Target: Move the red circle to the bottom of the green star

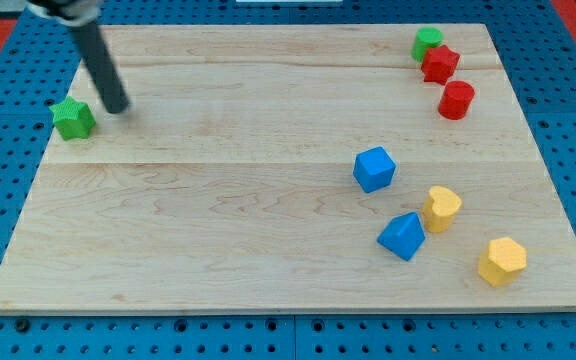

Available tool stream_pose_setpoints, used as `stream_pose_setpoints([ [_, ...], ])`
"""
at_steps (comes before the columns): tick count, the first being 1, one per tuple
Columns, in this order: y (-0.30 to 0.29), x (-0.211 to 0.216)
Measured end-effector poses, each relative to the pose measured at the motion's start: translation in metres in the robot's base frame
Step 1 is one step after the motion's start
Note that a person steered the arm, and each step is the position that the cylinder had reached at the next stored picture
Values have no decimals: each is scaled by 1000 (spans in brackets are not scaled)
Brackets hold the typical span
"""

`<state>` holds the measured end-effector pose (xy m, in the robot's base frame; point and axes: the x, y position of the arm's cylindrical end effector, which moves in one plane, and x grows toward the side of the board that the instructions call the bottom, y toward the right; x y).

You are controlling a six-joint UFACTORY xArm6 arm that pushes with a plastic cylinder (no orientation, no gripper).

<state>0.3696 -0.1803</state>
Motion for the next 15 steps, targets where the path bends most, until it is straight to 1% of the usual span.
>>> stream_pose_setpoints([
  [1, 93, 20],
  [2, 197, 26],
  [3, 323, 26],
  [4, 421, 25],
  [5, 500, 16],
  [6, 454, -10],
  [7, 383, -36],
  [8, 316, -43],
  [9, 230, -43],
  [10, 189, -22],
  [11, 130, -9],
  [13, 93, 42],
  [15, 81, 86],
])
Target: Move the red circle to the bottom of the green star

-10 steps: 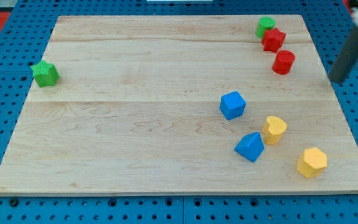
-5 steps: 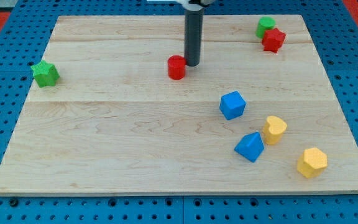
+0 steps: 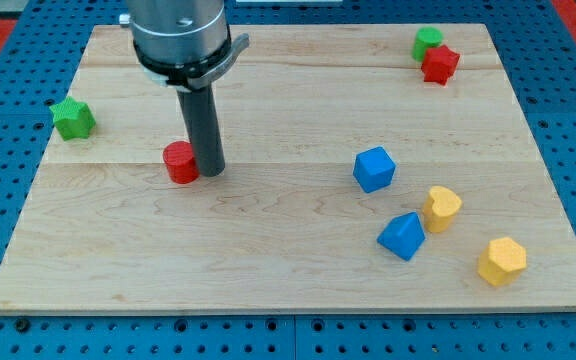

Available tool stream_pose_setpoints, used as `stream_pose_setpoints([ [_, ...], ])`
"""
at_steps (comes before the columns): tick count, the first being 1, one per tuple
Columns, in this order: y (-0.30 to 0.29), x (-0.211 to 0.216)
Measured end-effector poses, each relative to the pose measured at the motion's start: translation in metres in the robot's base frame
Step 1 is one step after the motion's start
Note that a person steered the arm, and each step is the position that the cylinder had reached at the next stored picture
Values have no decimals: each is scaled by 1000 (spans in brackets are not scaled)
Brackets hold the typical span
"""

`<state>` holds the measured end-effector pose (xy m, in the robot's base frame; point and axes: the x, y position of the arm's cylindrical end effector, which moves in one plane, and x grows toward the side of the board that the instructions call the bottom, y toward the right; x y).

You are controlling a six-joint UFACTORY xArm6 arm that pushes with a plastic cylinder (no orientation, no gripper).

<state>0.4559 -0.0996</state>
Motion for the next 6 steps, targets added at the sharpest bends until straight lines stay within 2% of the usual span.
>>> stream_pose_setpoints([
  [2, -124, -11],
  [3, -134, -30],
  [5, 70, -68],
  [6, 157, -67],
])
